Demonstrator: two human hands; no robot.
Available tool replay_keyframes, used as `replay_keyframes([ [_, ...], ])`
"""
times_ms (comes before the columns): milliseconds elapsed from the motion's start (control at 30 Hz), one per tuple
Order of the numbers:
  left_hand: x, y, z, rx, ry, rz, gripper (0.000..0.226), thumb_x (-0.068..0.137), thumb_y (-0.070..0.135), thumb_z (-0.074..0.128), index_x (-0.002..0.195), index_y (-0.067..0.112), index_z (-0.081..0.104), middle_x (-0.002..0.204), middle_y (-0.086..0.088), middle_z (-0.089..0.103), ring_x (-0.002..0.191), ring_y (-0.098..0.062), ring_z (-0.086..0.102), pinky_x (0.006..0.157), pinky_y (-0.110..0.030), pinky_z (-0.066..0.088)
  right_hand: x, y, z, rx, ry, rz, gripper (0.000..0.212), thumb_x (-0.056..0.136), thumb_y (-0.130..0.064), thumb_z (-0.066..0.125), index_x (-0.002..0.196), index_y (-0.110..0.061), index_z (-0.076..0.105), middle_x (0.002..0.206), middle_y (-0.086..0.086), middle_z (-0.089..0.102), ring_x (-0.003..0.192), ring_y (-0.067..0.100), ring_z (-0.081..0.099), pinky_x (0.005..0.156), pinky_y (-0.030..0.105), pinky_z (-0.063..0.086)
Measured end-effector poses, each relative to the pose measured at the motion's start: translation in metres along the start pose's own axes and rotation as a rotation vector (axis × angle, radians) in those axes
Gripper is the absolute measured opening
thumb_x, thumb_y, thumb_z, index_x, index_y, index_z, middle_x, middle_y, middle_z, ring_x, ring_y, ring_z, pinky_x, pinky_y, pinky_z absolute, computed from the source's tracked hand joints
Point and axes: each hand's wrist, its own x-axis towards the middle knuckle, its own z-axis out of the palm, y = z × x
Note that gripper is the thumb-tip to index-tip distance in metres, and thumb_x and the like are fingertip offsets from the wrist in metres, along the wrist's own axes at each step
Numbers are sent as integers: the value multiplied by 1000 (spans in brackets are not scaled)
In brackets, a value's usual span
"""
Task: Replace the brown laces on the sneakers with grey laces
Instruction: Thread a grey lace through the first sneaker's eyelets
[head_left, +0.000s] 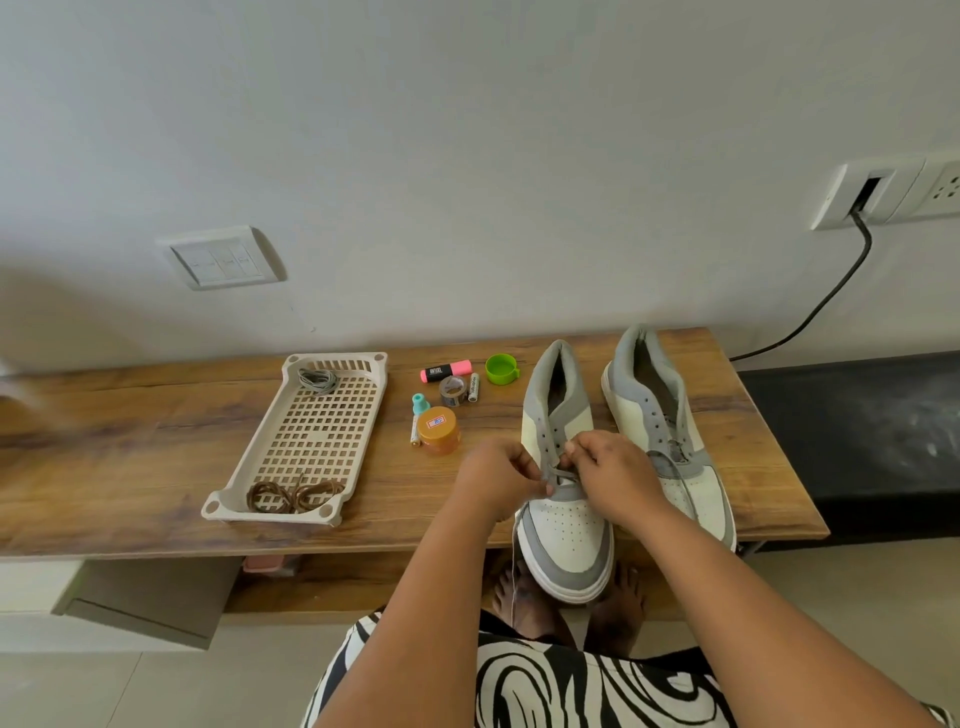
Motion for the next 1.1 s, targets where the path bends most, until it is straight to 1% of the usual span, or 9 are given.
replay_keyframes([
  [167,-2,3,1,174,-51,20,38,76,27,84,104,15,61,98,1,62,89,-16,57,75,-30,51,1,-1,-19,210,-14,158,43,95,-55,47,85,-19,67,85,1,67,81,19,61,75,36,50],
  [333,-8,8,-1,176,-140,-26,34,98,32,57,115,3,65,112,-12,66,91,-21,55,91,-39,50,5,-7,-57,1443,100,391,26,92,-42,57,87,-17,62,86,-1,69,86,16,64,82,32,46],
  [400,-14,13,-6,156,-157,-54,35,101,30,50,121,4,63,120,-12,63,104,-23,56,94,-37,46,7,-1,-71,1577,140,311,23,92,-38,55,106,-24,66,110,-3,69,106,13,62,95,35,41],
  [467,-19,18,-11,82,-173,-74,28,102,28,48,111,8,65,115,-9,61,110,-23,54,96,-36,43,5,2,-77,1379,173,281,33,91,-40,56,121,-28,63,128,-6,62,119,12,54,100,35,40],
  [600,-31,30,-30,-334,-19,15,26,102,28,46,87,14,62,93,-4,61,90,-17,53,90,-38,45,-1,15,-74,231,639,224,44,85,-52,65,99,-11,69,100,-3,56,102,23,56,82,37,46],
  [667,-37,35,-39,-544,69,104,29,102,28,47,80,16,61,90,-3,62,87,-16,54,92,-37,44,-4,8,-76,190,792,119,48,81,-46,73,109,-9,61,112,7,51,111,29,50,87,39,44],
  [867,-48,44,-34,-573,20,301,32,103,29,47,74,20,60,71,7,57,74,-11,50,83,-31,42,-15,-35,-53,84,52,-366,40,82,-34,76,119,-23,65,112,-8,61,111,8,44,92,21,34],
  [1000,-53,51,-39,-697,49,351,32,103,25,48,77,19,66,69,7,56,69,-8,49,77,-27,42,-20,-40,-43,263,69,-205,8,93,-27,64,92,-21,70,87,-15,63,82,-2,53,68,4,35],
  [1100,-56,55,-44,-822,84,361,33,103,23,49,76,20,67,69,6,56,64,-5,49,71,-23,41,-13,-21,-47,170,148,89,6,96,-28,60,92,-25,64,86,-9,64,83,9,60,65,18,38],
])
